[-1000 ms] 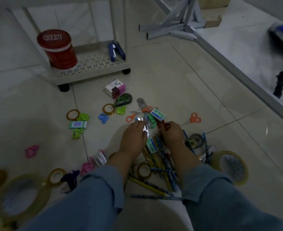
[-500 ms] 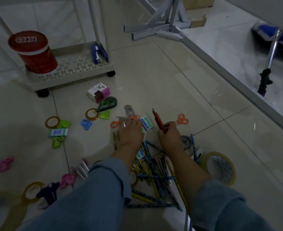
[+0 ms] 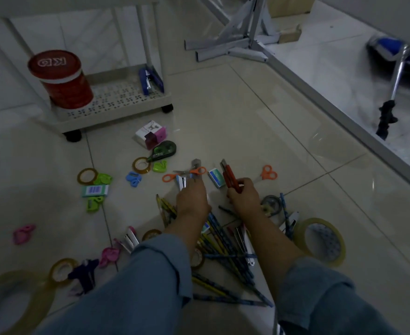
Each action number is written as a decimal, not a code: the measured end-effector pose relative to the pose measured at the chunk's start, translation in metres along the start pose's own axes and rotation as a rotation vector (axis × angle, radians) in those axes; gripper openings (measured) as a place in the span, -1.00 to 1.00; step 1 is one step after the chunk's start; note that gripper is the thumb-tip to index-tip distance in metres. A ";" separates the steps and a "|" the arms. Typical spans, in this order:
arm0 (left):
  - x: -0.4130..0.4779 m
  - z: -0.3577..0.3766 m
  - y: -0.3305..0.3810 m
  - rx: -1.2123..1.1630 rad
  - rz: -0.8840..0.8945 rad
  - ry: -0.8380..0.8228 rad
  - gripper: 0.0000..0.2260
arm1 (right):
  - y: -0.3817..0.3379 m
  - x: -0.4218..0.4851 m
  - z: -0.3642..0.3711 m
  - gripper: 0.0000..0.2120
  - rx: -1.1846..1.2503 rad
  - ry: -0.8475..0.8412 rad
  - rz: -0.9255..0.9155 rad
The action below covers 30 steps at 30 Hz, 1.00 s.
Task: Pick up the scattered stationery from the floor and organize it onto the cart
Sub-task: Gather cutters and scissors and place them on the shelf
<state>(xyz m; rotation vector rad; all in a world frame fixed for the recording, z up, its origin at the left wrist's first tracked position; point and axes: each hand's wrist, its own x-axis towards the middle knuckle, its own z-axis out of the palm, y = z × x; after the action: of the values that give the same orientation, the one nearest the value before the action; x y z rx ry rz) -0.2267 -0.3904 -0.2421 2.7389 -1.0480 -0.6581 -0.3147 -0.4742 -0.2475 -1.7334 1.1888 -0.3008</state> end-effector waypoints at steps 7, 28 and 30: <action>-0.004 -0.011 -0.009 -0.367 -0.179 -0.017 -0.56 | -0.011 -0.007 0.010 -0.85 0.177 -0.063 0.090; -0.040 -0.025 -0.022 -0.901 -0.031 0.074 -0.61 | -0.043 -0.025 0.034 -0.70 0.584 -0.279 0.199; -0.038 -0.026 -0.024 -0.949 -0.067 0.116 -0.54 | -0.048 -0.022 0.037 -0.72 0.551 -0.284 0.162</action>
<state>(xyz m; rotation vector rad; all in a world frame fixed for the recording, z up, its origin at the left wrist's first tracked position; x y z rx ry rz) -0.2258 -0.3483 -0.2118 1.9437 -0.4273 -0.7391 -0.2737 -0.4323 -0.2200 -1.1496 0.9217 -0.2446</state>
